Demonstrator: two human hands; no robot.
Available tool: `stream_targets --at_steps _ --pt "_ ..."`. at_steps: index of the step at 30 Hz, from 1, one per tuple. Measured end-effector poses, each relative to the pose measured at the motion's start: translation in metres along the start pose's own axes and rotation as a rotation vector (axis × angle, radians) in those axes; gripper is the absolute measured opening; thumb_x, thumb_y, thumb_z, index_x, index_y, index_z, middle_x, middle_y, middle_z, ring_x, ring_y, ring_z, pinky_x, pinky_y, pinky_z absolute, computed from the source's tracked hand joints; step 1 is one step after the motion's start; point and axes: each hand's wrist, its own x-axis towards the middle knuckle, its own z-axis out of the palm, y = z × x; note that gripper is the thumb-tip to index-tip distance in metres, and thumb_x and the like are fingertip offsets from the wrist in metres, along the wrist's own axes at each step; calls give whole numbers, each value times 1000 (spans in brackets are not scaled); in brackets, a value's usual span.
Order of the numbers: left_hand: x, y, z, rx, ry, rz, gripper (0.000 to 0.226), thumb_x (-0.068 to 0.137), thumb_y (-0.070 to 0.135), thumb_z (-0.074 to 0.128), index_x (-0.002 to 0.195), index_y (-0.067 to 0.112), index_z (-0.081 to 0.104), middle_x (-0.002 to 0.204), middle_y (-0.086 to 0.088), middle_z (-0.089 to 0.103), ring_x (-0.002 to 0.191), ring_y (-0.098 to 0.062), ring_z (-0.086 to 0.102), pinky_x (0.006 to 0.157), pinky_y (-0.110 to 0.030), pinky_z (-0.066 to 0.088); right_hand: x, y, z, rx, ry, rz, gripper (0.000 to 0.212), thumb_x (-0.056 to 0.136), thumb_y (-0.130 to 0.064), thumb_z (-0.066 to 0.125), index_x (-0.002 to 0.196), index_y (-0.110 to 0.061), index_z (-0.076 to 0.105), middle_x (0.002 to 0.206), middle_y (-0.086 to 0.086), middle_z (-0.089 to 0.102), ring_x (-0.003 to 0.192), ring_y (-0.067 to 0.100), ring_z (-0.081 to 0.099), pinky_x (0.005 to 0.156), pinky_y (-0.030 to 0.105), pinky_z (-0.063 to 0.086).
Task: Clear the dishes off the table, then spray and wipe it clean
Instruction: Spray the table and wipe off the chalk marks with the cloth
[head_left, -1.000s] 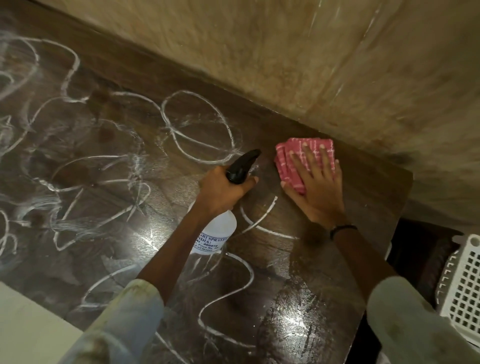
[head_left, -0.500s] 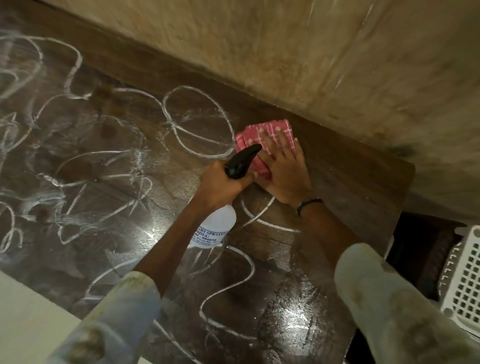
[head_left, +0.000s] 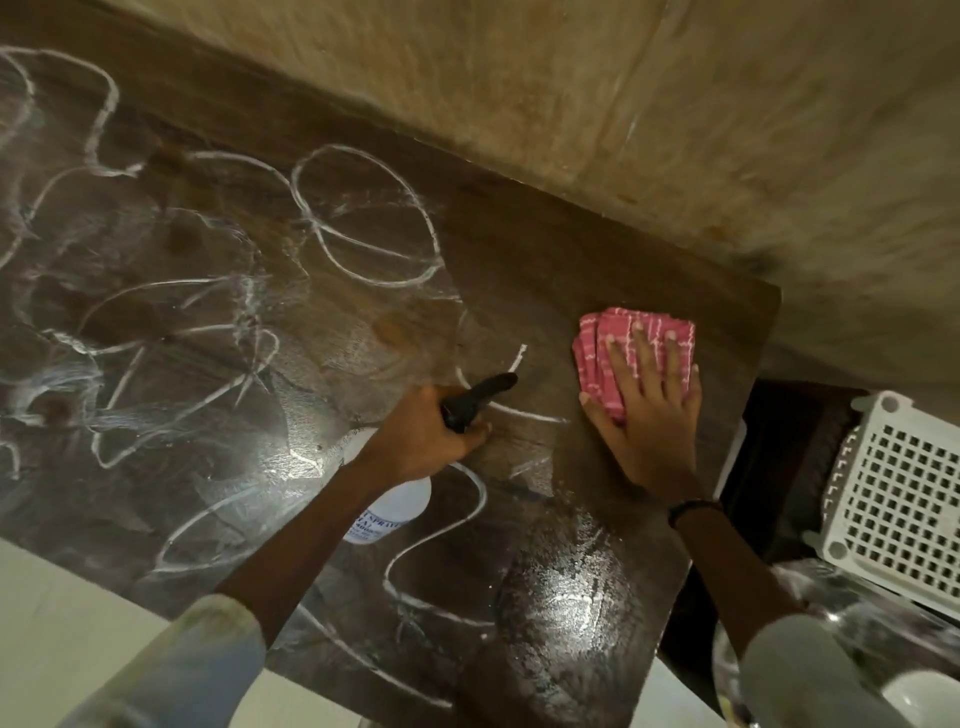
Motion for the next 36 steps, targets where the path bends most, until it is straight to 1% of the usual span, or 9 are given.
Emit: stream_targets --at_steps 3,5,10,16,22,26,30,34,36 --pt "-10 -5 9 92 11 42 9 78 15 70 73 8 65 53 0 58 49 -5 57 51 -17 39 -9 -1 2 18 -6 13 72 89 -67 29 150 -31 22 159 3 17 148 29 3 114 60 12" --pt "-14 -6 10 113 38 43 19 78 14 70 65 21 57 46 12 46 42 3 50 46 -7 31 -8 -1 2 17 -8 11 72 89 -68 29 150 -30 22 159 3 17 148 29 3 113 60 12" --pt "-16 -9 4 -13 100 -15 23 80 15 70 67 30 58 57 -3 57 51 -4 50 49 -8 35 -8 -3 2 11 1 20 72 89 -68 28 150 -30 22 160 3 16 148 28 2 112 62 15" --pt "-23 -12 -1 -9 197 -44 31 81 17 69 55 23 53 45 2 46 42 -11 46 48 -22 38 10 -38 6 81 2 52 73 89 -69 28 151 -34 15 161 1 8 148 30 0 112 63 9" --pt "-25 -13 -11 -118 152 -39 11 81 16 70 73 11 64 48 -1 55 44 -14 53 46 -20 41 12 -100 16 65 6 -145 71 90 -65 35 151 -31 21 160 2 14 147 32 7 114 61 8" --pt "-26 -16 -14 -55 156 -8 14 81 17 69 76 4 65 54 -3 56 52 -11 53 55 -18 41 -34 -74 22 19 -35 -320 71 91 -66 35 150 -30 23 160 1 15 148 28 6 113 61 15" --pt "-26 -27 -23 -54 169 7 14 81 16 69 79 3 65 60 -4 58 54 -6 53 58 -16 41 -40 -40 16 12 -24 -120 70 88 -68 32 149 -32 27 157 2 24 146 29 13 114 59 14" --pt "-29 -36 -30 -47 186 7 14 80 15 70 79 2 65 62 -12 60 52 -7 51 56 -14 41 5 -72 15 75 47 113 71 89 -66 36 150 -34 17 160 -2 10 148 29 2 113 60 10" --pt "-30 -39 -33 -62 194 -1 14 80 15 71 74 4 64 54 -2 57 48 -4 50 54 -12 40 27 -96 16 97 34 118 71 90 -66 34 151 -35 15 161 -1 8 147 31 1 112 60 9"
